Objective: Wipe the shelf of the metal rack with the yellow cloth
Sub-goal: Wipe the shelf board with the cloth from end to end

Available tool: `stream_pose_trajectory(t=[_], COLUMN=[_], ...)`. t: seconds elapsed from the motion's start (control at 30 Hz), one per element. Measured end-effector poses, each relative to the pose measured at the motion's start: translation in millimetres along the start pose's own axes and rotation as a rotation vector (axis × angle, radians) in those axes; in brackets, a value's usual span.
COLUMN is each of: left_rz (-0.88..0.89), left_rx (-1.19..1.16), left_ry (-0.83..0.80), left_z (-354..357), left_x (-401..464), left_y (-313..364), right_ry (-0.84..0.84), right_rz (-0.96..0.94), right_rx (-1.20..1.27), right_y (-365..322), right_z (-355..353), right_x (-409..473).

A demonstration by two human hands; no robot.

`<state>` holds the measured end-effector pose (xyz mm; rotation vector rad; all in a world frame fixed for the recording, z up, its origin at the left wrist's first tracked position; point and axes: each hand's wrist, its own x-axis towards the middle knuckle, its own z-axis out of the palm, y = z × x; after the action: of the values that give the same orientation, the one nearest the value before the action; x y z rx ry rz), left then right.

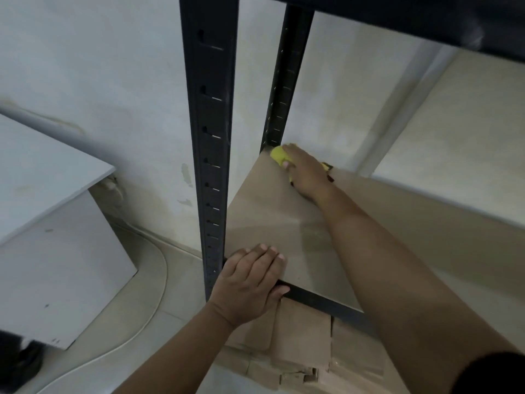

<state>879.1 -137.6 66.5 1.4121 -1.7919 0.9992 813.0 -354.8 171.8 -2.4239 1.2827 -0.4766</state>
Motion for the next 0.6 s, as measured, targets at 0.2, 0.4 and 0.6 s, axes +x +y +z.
stream_pose_trajectory(t=[0.2,0.4,0.6], left_rz=[0.006,-0.022,-0.035], left_rx=[-0.008,-0.021,-0.021], left_ry=[-0.013,-0.055,-0.034], left_z=[-2.2,-4.3,-2.3], left_x=[-0.6,-1.5,-1.8], left_y=[0.6,2.1,2.4], right_ry=[-0.212,-0.15,0.021], right_rz=[-0.317,-0.191,0.012], right_rx=[0.144,0.056,0.027], right_y=[-3.9,44.4,10.2], right_z=[-7.6,-44.7,-4.5], right_x=[-78.3,-67.9,-1.2])
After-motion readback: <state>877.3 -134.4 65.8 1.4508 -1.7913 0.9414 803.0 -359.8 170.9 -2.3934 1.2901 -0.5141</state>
